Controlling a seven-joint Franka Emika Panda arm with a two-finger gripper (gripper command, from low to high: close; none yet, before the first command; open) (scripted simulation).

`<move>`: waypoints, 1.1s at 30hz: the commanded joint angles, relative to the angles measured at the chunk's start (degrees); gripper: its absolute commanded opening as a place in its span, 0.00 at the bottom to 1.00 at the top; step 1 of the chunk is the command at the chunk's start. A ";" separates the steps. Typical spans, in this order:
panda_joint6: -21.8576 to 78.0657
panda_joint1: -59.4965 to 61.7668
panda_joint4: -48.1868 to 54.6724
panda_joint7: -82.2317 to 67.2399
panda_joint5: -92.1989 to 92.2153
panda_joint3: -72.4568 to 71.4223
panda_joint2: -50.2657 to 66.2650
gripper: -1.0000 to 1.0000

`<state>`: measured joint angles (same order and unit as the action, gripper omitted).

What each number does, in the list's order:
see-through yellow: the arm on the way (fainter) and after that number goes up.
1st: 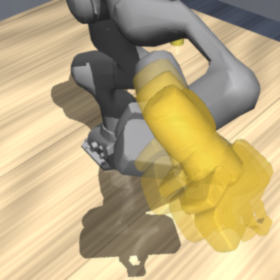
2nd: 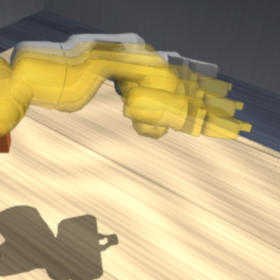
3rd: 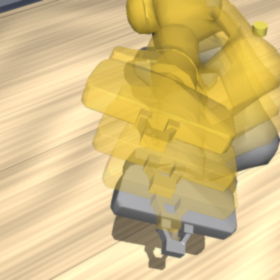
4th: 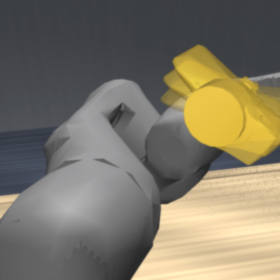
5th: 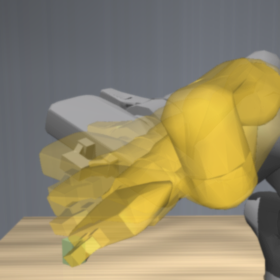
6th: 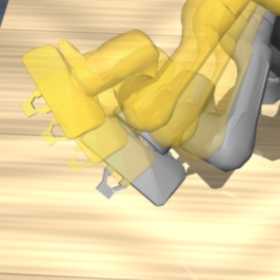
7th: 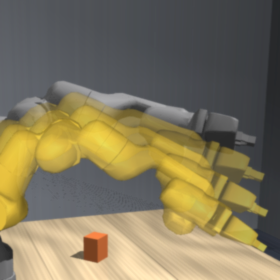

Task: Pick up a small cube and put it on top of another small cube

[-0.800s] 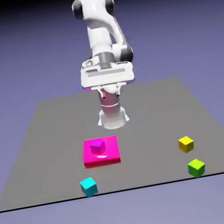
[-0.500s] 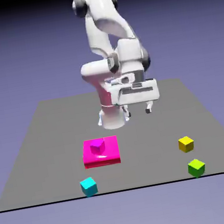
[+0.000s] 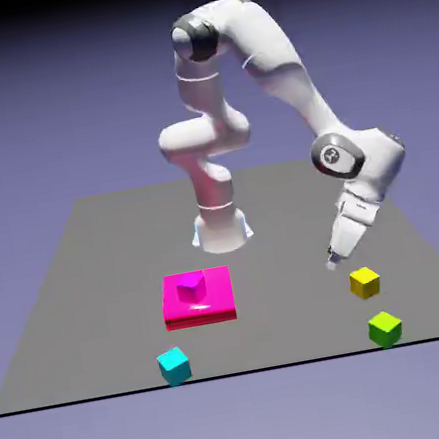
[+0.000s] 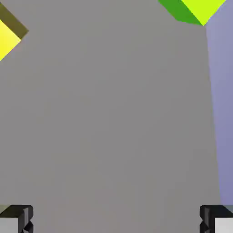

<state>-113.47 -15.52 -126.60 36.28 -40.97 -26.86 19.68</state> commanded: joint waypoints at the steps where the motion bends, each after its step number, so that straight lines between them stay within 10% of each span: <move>1: 2.41 -0.59 1.37 -0.25 -1.63 -1.07 2.08 0.50; 15: 36.02 -8.82 20.47 -3.68 -24.38 -15.99 31.14 0.50; 19: 31.50 -5.97 17.22 -1.80 -28.86 -12.93 33.69 0.50; 20: 31.50 -5.97 17.21 -1.80 -28.87 -12.93 33.69 0.00; 33: 35.69 -3.28 33.67 -7.21 -7.85 2.55 33.63 0.00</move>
<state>-77.75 -18.80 -92.94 29.09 -48.72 -24.31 53.31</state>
